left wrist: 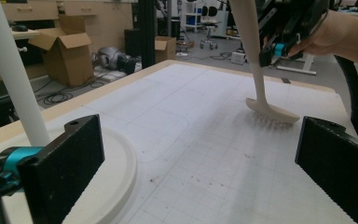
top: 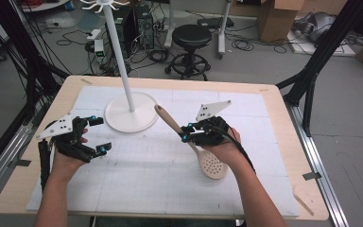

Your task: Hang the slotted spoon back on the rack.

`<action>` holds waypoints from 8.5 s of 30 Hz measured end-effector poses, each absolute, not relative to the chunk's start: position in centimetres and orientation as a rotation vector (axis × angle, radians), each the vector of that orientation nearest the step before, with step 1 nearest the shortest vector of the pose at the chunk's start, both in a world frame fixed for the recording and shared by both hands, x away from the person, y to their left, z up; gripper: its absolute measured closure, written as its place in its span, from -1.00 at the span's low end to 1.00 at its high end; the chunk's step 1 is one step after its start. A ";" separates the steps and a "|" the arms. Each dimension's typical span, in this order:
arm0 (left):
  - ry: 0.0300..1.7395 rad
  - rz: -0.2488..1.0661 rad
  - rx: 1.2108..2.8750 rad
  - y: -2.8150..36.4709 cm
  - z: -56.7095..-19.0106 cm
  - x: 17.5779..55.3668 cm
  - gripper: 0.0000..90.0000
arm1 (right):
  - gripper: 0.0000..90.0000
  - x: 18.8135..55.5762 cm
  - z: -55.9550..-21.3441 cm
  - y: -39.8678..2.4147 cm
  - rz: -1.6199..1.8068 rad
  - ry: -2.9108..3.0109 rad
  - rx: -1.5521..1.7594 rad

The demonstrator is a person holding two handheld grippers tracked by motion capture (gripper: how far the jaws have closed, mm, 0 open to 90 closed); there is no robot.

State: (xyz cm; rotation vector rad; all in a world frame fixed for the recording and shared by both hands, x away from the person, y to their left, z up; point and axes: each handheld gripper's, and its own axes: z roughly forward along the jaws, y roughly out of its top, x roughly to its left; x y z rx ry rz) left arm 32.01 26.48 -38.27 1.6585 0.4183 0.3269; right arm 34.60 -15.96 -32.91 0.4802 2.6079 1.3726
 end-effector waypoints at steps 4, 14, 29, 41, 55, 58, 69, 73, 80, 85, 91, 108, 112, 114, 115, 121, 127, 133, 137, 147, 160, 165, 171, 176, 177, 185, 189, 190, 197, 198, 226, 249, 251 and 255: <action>0.423 0.328 1.658 26.5 -38.3 32.0 -0.96 | 0.65 34.6 -31.9 -16.1 1.423 2.580 0.463; 0.422 0.328 1.655 26.5 -38.2 32.0 -0.96 | 0.65 35.4 -29.4 -16.2 1.485 2.522 0.436; 0.421 0.327 1.657 26.6 -38.2 32.0 -0.96 | 0.66 37.3 -26.0 -15.1 1.539 2.463 0.425; 0.418 0.327 1.647 26.7 -38.2 32.0 -0.96 | 0.66 38.8 -23.5 -13.6 1.499 2.477 0.395; 0.419 0.334 1.634 27.0 -38.0 31.9 -0.96 | 0.66 41.2 -19.1 -11.0 1.407 2.513 0.352; 0.418 0.334 1.630 27.1 -38.0 31.8 -0.96 | 0.66 41.6 -18.3 -10.1 1.395 2.517 0.340; 0.412 0.343 1.623 27.3 -37.8 31.8 -0.96 | 0.66 43.4 -16.6 -7.6 1.399 2.531 0.332; 0.413 0.344 1.620 27.4 -37.8 31.7 -0.96 | 0.65 44.2 -16.3 -6.9 1.411 2.533 0.337; 0.412 0.343 1.613 27.4 -37.7 31.7 -0.96 | 0.65 45.8 -16.2 -5.8 1.381 2.552 0.362; 0.418 0.342 1.610 27.4 -37.7 31.7 -0.96 | 0.65 46.7 -15.9 -4.8 1.361 2.566 0.372; 0.410 0.348 1.617 27.4 -37.7 31.7 -0.96 | 0.65 47.4 -15.3 -3.5 1.343 2.570 0.367; 0.413 0.346 1.608 27.5 -37.7 31.6 -0.96 | 0.65 48.4 -15.4 -1.5 1.297 2.592 0.385; 0.411 0.347 1.609 27.5 -37.7 31.6 -0.96 | 0.65 48.6 -15.5 -1.4 1.298 2.587 0.387; 0.411 0.350 1.609 27.6 -37.6 31.6 -0.96 | 0.65 48.5 -15.4 -1.4 1.303 2.589 0.380; 0.412 0.348 1.602 27.6 -37.6 31.6 -0.96 | 0.65 48.5 -15.4 -1.3 1.303 2.587 0.382; 0.409 0.350 1.601 27.7 -37.6 31.5 -0.96 | 0.65 48.5 -15.2 -1.1 1.277 2.585 0.387; 0.410 0.349 1.598 27.7 -37.6 31.5 -0.96 | 0.65 48.6 -14.9 -0.9 1.247 2.590 0.400; 0.409 0.352 1.596 27.8 -37.5 31.5 -0.96 | 0.65 48.9 -14.9 -0.5 1.232 2.596 0.407; 0.412 0.349 1.595 27.9 -37.5 31.4 -0.96 | 0.65 49.2 -15.2 -0.5 1.218 2.603 0.428; 0.413 0.350 1.597 27.9 -37.5 31.4 -0.96 | 0.65 49.8 -15.2 -0.6 1.217 2.600 0.453; 0.412 0.352 1.597 28.0 -37.5 31.4 -0.96 | 0.65 50.1 -15.3 -0.3 1.208 2.609 0.462; 0.412 0.354 1.597 28.0 -37.5 31.4 -0.96 | 0.62 50.3 -15.5 -0.3 1.231 2.614 0.496; 0.411 0.355 1.599 28.0 -37.5 31.4 -0.96 | 0.37 49.9 -15.1 -1.0 1.284 2.576 0.501; 0.411 0.356 1.601 28.0 -37.5 31.3 -0.96 | 0.26 49.2 -15.0 -2.4 1.304 2.550 0.499; 0.411 0.357 1.603 28.0 -37.5 31.3 -0.96 | 0.26 49.0 -15.1 -2.8 1.318 2.546 0.489; 0.407 0.359 1.618 27.7 -37.5 31.4 -0.96 | 0.07 46.8 -15.9 -6.9 1.382 2.500 0.463; 0.410 0.355 1.627 27.5 -37.5 31.4 -0.96 | 0.05 45.5 -16.1 -9.4 1.417 2.471 0.460; 0.408 0.353 1.629 27.5 -37.5 31.4 -0.96 | 0.03 45.2 -16.1 -10.1 1.426 2.459 0.468; 0.407 0.351 1.641 27.2 -37.6 31.5 -0.96 | -0.01 42.9 -16.4 -13.3 1.469 2.398 0.465; 0.407 0.350 1.641 27.2 -37.6 31.4 -0.96 | -0.03 42.5 -16.5 -13.7 1.480 2.392 0.467; 0.397 0.341 1.652 26.7 -37.7 31.4 -0.96 | -0.27 35.0 -23.9 -21.9 1.680 2.169 0.544; 0.404 0.330 1.665 26.5 -38.0 31.6 -0.96 | -0.52 31.5 -32.8 -24.5 1.708 2.144 0.715; 0.404 0.329 1.666 26.5 -37.9 31.6 -0.96 | -0.52 31.4 -33.4 -24.4 1.709 2.152 0.720; 0.405 0.332 1.660 26.6 -37.9 31.6 -0.96 | -0.54 31.4 -34.4 -24.4 1.678 2.191 0.731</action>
